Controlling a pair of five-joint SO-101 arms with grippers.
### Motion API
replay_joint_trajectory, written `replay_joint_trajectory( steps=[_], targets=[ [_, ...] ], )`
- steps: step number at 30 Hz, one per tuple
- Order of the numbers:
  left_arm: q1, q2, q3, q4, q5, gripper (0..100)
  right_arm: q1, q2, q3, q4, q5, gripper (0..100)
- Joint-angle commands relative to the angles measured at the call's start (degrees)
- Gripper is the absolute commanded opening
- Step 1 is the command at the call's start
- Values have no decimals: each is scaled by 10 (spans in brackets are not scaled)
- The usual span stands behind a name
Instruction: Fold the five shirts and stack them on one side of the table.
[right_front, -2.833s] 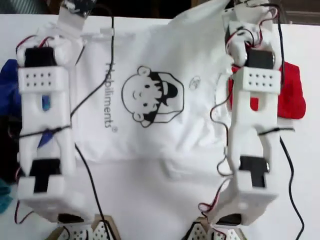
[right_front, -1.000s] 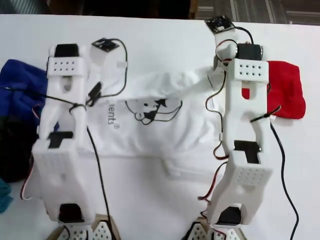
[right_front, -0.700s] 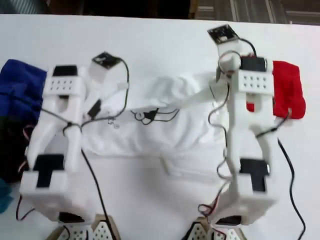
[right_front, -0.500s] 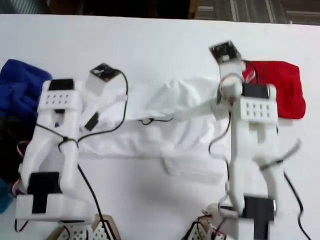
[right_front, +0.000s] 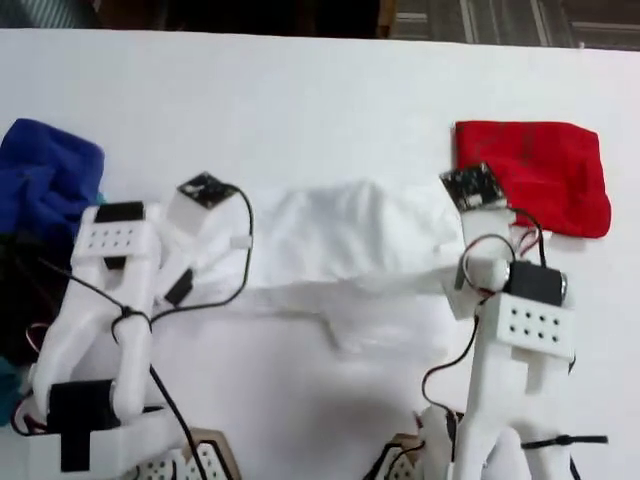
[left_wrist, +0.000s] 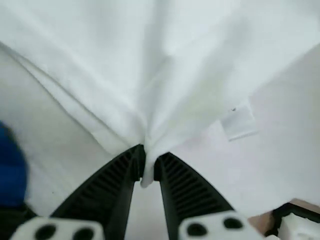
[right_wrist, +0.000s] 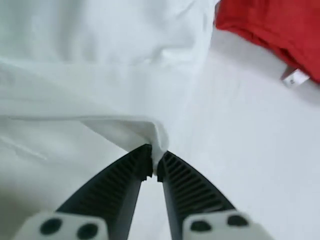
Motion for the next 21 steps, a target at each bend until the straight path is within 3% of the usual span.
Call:
replay_joint_trajectory(
  steps=[1, 13, 21],
  targets=[
    [-6, -29, 30, -23, -1, 27, 17, -39, 30, 3, 19, 20],
    [-6, -25, 109, -140, 0, 27, 13, -116, 191, -61, 23, 20],
    [-6, -29, 94, -150, 0, 27, 17, -126, 244, -101, 23, 20]
  ],
)
